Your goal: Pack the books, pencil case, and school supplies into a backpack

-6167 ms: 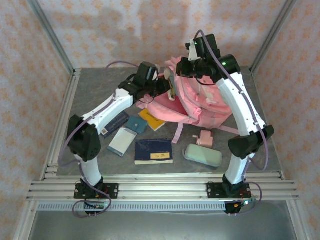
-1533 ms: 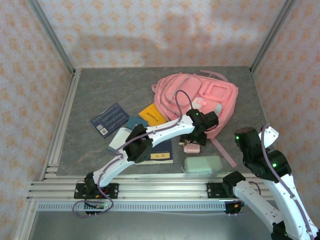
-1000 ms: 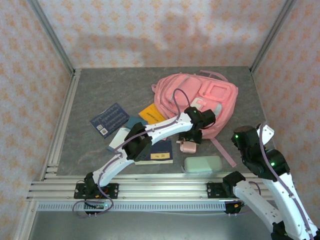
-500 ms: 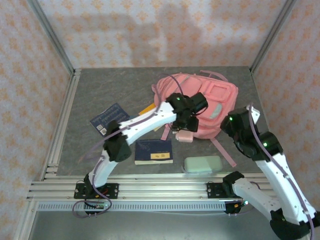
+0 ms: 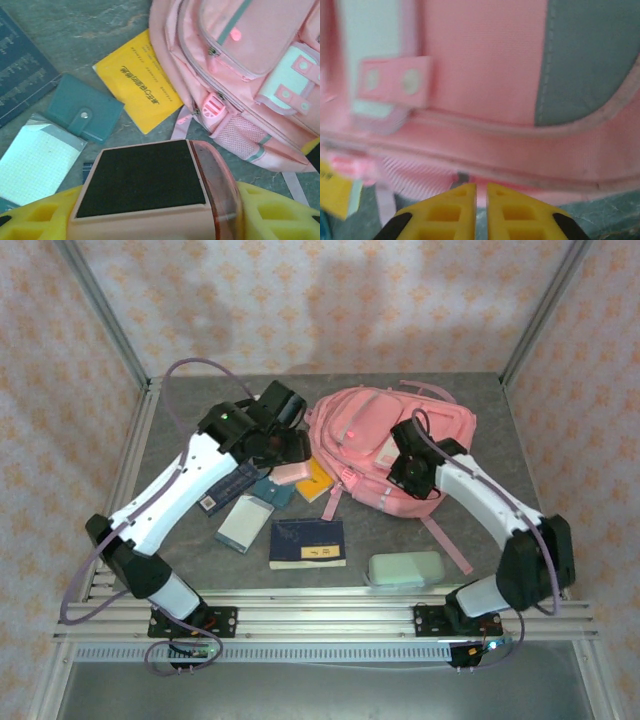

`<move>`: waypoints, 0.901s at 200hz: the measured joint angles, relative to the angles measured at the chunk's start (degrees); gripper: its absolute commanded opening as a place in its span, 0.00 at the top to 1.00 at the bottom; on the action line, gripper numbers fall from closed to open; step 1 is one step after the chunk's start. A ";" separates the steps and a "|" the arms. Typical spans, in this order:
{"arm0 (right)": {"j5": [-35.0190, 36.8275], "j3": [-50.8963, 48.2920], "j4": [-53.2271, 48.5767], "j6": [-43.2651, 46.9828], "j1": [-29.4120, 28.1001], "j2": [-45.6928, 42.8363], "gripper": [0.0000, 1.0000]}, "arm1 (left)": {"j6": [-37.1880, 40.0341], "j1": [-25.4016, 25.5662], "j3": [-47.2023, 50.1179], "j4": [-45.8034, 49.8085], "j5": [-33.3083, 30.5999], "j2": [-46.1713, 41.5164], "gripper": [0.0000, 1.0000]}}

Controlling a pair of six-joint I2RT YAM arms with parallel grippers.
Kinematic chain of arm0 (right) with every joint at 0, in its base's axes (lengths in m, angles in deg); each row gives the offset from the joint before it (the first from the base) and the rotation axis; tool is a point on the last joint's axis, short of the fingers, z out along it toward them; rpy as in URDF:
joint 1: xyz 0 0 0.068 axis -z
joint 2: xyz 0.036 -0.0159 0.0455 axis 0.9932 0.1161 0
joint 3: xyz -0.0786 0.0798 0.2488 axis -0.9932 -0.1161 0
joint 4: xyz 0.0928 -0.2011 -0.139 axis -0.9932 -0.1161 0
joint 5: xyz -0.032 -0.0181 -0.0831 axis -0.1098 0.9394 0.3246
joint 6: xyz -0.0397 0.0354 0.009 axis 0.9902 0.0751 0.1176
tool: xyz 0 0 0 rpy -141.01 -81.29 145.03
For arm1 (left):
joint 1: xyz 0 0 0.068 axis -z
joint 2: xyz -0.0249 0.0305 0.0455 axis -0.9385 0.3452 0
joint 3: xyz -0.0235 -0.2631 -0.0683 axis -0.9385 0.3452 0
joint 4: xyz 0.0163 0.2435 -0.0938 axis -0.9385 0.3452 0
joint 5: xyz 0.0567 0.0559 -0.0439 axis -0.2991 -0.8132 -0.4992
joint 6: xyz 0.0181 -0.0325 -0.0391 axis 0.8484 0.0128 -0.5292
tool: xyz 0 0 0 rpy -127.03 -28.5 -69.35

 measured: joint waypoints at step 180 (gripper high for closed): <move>10.58 73.64 -11.21 22.12 -3.56 42.62 0.45 | -0.26 -7.10 8.74 4.42 -8.55 -8.28 0.52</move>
